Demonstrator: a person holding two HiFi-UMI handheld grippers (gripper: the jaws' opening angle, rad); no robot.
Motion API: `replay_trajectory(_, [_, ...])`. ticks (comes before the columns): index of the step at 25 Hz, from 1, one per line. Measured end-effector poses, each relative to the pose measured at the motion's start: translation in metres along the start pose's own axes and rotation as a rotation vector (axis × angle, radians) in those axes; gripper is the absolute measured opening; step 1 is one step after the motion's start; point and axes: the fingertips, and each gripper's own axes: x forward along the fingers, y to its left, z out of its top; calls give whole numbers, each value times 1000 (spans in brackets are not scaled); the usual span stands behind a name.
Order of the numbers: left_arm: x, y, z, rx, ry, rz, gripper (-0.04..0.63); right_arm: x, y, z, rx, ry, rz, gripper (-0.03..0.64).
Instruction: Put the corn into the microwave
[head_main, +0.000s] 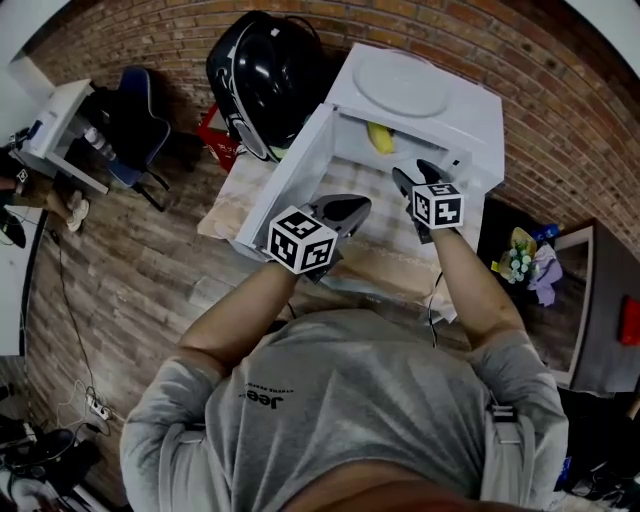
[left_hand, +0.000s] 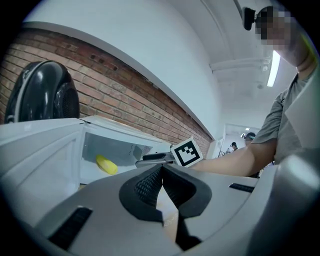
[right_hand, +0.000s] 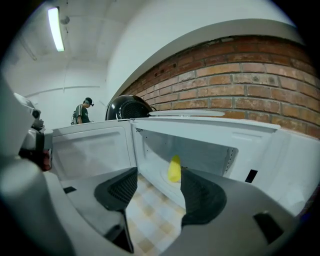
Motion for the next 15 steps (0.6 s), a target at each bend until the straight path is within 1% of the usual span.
replay_trajectory(6, [-7,-13,6,14,-3,-12,18,-20,8,6,10,-19,0,268])
replay_trajectory(10, [-13,-17,12,23,-6,-6,18,-37,12,10,31,-43,12,259])
replay_trajectory(15, [-18,-18,20,23,-24,9,18,-60,14,20,37,-78,39,227])
